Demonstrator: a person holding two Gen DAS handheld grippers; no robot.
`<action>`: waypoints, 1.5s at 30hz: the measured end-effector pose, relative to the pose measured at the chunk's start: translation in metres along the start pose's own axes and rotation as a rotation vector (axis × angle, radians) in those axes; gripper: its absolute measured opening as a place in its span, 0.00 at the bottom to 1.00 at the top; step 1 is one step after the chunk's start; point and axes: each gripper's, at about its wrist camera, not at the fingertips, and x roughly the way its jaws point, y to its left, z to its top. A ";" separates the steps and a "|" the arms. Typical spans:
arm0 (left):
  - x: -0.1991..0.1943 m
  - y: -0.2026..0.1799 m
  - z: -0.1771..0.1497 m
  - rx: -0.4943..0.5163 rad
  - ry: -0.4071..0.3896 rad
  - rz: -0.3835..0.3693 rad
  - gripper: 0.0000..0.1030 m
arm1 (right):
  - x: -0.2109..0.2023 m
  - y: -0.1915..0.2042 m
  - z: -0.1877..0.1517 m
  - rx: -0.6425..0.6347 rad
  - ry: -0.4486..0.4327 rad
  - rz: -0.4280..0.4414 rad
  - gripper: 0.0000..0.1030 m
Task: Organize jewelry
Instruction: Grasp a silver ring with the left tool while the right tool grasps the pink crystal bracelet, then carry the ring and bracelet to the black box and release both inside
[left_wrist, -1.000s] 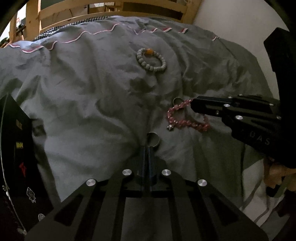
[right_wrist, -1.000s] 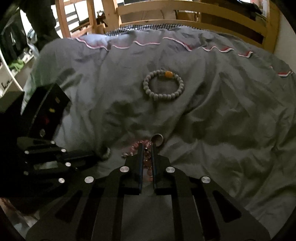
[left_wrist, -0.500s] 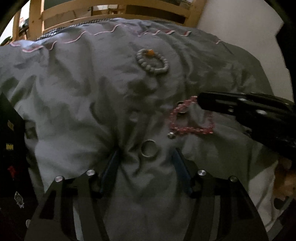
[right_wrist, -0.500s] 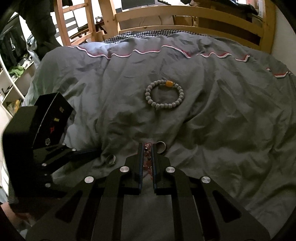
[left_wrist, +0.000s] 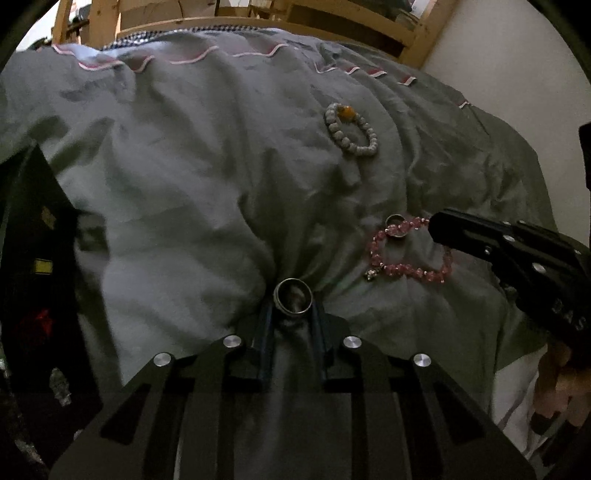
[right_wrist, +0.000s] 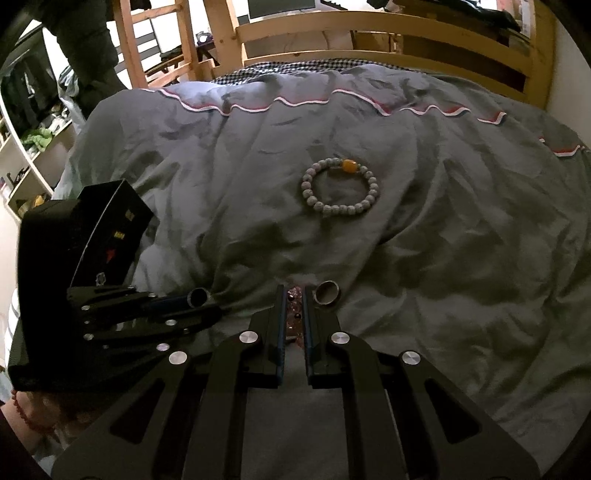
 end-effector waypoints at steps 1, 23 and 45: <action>-0.002 0.000 0.000 0.001 -0.003 0.006 0.18 | -0.001 0.000 0.000 0.000 -0.006 0.003 0.09; -0.096 -0.002 -0.012 0.006 -0.153 0.106 0.18 | -0.061 0.016 0.022 -0.019 -0.266 0.195 0.09; -0.149 0.028 -0.018 -0.088 -0.232 0.267 0.18 | -0.092 0.093 0.041 -0.136 -0.338 0.327 0.09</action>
